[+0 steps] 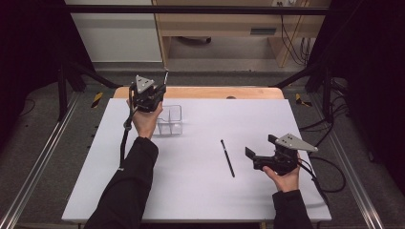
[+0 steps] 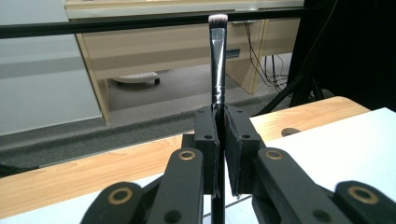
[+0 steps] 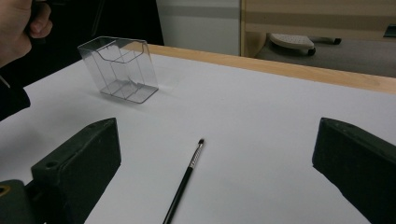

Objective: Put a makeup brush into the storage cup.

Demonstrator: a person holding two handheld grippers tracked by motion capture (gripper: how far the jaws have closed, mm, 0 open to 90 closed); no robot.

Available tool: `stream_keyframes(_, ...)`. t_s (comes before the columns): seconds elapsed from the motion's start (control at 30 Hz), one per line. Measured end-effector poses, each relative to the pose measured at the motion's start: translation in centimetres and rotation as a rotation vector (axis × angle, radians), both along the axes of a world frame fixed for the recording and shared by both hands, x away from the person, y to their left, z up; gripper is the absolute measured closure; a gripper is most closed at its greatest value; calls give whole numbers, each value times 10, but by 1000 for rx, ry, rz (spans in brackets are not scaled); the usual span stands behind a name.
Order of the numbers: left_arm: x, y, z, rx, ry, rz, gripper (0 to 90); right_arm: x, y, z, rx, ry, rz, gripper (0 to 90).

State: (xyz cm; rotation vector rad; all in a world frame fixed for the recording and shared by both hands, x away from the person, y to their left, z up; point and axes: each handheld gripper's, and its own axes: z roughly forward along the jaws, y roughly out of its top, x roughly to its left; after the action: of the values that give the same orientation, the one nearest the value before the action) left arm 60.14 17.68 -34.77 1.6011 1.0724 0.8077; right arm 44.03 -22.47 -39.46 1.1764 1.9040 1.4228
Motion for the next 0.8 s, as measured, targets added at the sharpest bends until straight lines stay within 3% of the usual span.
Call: stream_keyframes(0.8, 5, 5, -37, 13, 61, 6, 835, 0, 2, -1, 3, 3, 10, 17)
